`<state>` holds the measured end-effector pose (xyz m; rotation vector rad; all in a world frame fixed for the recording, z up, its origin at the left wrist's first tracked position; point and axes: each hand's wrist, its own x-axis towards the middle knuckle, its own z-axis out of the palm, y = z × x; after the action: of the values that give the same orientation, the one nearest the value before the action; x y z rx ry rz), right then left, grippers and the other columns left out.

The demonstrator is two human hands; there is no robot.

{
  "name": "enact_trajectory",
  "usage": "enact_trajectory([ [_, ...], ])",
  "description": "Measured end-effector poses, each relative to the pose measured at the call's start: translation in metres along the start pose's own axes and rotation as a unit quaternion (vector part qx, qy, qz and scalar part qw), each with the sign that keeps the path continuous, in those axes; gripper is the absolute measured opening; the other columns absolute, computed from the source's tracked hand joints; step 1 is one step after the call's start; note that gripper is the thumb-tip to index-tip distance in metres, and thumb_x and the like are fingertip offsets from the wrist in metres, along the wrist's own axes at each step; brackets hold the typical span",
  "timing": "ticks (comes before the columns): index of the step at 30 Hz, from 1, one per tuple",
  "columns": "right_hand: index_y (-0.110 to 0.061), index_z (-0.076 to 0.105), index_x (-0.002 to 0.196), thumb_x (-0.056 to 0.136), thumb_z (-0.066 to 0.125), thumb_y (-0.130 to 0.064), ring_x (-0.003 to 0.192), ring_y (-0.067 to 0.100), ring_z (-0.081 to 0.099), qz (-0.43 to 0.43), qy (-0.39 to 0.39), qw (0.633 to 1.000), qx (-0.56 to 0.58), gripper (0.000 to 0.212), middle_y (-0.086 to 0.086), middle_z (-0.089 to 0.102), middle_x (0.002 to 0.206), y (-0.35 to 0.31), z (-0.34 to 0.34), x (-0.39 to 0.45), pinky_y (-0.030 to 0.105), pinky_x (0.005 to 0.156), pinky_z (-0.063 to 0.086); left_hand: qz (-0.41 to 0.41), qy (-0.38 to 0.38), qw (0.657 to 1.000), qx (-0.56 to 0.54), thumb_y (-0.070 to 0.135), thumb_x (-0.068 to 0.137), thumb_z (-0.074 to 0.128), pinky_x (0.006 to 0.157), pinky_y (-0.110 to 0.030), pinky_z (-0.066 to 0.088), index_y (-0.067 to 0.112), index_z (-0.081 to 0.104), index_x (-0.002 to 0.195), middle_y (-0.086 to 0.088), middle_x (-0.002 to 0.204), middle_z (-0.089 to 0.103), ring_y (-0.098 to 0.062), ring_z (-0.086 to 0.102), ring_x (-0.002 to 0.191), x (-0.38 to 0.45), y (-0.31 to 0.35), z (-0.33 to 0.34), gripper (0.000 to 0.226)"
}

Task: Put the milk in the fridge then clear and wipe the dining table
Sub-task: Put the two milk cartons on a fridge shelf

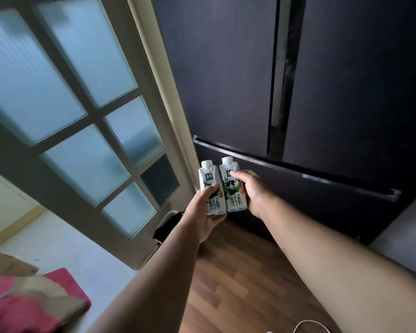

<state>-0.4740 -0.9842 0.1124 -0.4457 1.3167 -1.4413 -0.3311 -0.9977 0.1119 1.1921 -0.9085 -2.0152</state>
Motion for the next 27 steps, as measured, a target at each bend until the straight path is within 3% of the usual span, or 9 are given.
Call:
enact_trajectory([
  [5,-0.007,0.056,0.119,0.090,0.065,-0.026,0.079,0.029,0.065,0.008,-0.004,1.000,0.004,0.036,0.016,0.067,0.099,-0.021,-0.019,0.031,0.035,0.066,0.052,0.028,-0.026,0.997,0.060,0.018,0.087,0.069,0.099,-0.052,0.049,0.023,0.061,0.110,-0.009,0.110,0.073,-0.028,0.067,0.106,0.041,0.016,0.021,0.025],
  [10,-0.010,0.061,0.121,0.094,0.061,-0.030,0.088,0.031,0.067,0.011,0.024,1.000,0.012,0.033,0.018,0.069,0.113,-0.030,-0.042,0.059,0.035,0.066,0.052,-0.023,-0.096,0.987,0.124,0.021,0.073,0.080,0.100,-0.051,0.047,0.023,0.064,0.114,-0.005,0.110,0.074,-0.025,0.067,0.109,0.080,0.017,0.042,0.044],
  [15,-0.011,0.054,0.124,0.096,0.059,-0.032,0.088,0.030,0.065,0.003,0.072,0.997,0.005,0.035,0.015,0.067,0.111,-0.035,-0.046,0.088,0.034,0.068,0.051,-0.053,-0.127,0.983,0.124,0.012,0.076,0.078,0.099,-0.044,0.050,0.018,0.065,0.110,-0.007,0.105,0.075,-0.023,0.069,0.103,0.123,0.027,0.051,0.037],
  [18,-0.012,0.059,0.117,0.094,0.060,-0.039,0.083,0.029,0.067,0.002,0.114,0.993,-0.003,0.035,0.014,0.070,0.106,-0.040,-0.043,0.106,0.035,0.068,0.053,-0.051,-0.146,0.978,0.137,0.010,0.075,0.078,0.095,-0.040,0.052,0.018,0.065,0.109,-0.006,0.104,0.075,-0.022,0.070,0.101,0.145,0.038,0.055,0.037],
  [22,-0.016,0.069,0.091,0.091,0.058,-0.052,0.075,0.023,0.068,0.026,0.164,0.984,0.061,0.037,0.007,0.073,0.088,-0.044,-0.038,0.127,0.037,0.074,0.052,-0.045,-0.154,0.973,0.164,0.008,0.074,0.079,0.092,-0.039,0.053,0.015,0.063,0.113,-0.006,0.104,0.075,-0.023,0.071,0.100,0.175,0.055,0.051,0.043],
  [27,-0.007,0.058,0.119,0.092,0.059,-0.051,0.098,0.026,0.064,0.036,0.264,0.940,0.213,0.051,0.010,0.066,0.110,-0.040,-0.062,0.153,0.044,0.088,0.052,-0.048,-0.148,0.971,0.179,0.006,0.075,0.079,0.090,-0.040,0.055,0.016,0.062,0.109,-0.006,0.100,0.076,-0.025,0.070,0.099,0.211,0.068,0.036,0.039],
])
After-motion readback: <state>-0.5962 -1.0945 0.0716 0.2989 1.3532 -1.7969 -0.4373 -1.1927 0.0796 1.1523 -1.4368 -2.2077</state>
